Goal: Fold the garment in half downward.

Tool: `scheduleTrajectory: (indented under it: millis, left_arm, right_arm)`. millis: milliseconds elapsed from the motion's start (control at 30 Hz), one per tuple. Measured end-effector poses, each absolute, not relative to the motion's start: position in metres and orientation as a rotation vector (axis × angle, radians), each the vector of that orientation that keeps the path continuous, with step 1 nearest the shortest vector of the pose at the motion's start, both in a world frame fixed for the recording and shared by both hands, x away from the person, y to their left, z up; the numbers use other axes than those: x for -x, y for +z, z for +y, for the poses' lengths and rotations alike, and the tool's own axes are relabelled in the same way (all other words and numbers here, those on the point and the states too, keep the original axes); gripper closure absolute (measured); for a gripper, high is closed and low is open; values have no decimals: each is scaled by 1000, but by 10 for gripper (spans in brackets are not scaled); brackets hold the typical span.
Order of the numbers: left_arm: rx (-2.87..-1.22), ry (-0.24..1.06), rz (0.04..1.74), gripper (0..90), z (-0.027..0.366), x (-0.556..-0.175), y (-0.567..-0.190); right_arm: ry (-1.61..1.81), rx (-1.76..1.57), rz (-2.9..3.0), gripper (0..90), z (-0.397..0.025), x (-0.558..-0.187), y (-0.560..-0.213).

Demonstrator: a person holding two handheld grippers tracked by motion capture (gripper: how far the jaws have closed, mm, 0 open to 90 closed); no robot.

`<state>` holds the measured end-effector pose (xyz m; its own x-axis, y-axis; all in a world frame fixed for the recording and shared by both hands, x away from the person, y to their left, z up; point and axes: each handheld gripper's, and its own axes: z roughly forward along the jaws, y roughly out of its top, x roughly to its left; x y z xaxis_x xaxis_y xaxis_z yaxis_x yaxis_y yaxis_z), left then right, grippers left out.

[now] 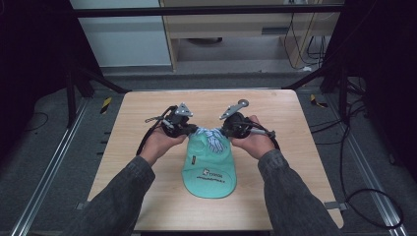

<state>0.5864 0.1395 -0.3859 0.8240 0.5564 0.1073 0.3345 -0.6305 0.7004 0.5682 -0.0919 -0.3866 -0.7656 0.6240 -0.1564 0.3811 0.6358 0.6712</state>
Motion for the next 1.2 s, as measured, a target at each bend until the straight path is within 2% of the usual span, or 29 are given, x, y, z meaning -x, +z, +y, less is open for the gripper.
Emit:
scheduleTrajectory:
  millis: [1200]
  left_arm:
    - [-2283,454,648,871,147,-593,-367]
  right_arm:
    - [881,-739,2473,839,-87,-580,-366]
